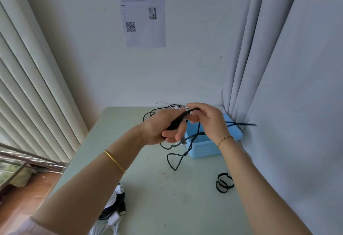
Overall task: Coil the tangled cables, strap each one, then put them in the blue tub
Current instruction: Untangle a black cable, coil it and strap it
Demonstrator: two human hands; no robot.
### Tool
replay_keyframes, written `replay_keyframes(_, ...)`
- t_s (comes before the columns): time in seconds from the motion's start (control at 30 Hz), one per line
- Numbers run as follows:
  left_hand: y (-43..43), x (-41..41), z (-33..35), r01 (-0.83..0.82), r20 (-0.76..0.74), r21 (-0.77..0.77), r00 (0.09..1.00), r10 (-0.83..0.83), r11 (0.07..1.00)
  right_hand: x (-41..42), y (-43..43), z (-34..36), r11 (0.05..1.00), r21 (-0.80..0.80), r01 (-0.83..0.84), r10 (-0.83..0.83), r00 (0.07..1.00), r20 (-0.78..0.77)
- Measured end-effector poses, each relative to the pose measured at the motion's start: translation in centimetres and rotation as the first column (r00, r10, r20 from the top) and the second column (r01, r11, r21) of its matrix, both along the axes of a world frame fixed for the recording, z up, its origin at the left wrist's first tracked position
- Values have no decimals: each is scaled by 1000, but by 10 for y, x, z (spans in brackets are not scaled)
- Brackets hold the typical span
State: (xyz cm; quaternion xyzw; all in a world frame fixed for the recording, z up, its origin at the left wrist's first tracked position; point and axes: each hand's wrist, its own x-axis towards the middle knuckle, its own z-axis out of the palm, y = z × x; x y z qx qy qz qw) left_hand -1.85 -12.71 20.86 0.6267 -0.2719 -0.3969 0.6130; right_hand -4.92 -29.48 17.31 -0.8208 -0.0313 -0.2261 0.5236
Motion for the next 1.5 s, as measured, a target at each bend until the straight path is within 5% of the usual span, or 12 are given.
replay_keyframes(0.23,1,9,0,-7,-338,-327,935,-110,945,-1,11,-6,996,35,-78,82,985,-150)
replay_keyframes(0.4,-2,18,7,54,-435,-672,778,-454,738,-6,30,-16,965,175,-195,234,943,-238)
replay_keyframes(0.43,-1,20,11,18,-416,-676,816,-401,737,-8,34,-20,955,175,-238,280,921,-272)
replay_keyframes(0.6,-7,20,6,-229,-220,-466,966,139,855,-22,42,-18,900,209,-382,435,810,-392)
replay_keyframes(0.87,-12,10,-3,-452,287,-340,785,549,824,-34,24,-3,878,163,-450,459,693,-557)
replay_keyframes(0.97,-13,14,-9,-463,537,-199,685,492,864,-36,17,-2,903,7,-430,348,720,-601)
replay_keyframes(1.1,-20,14,-18,-479,813,91,542,213,873,-34,12,9,911,-226,-345,171,815,-554)
replay_keyframes(1.23,-17,8,-13,-580,885,438,412,-216,687,-35,9,23,813,-558,-166,-123,888,-443)
replay_keyframes(1.3,-16,4,-8,-538,827,547,466,-314,642,-33,9,25,677,-736,-22,-263,926,-270)
replay_keyframes(1.37,-14,2,-4,-349,688,591,689,-228,728,-29,8,19,544,-831,118,-335,938,-87)
replay_keyframes(1.43,-11,-2,1,-164,488,558,857,-163,813,-22,3,10,506,-830,235,-331,941,64)
replay_keyframes(1.5,-6,-4,3,-92,423,521,892,-162,849,-12,-6,1,521,-785,336,-272,937,220)
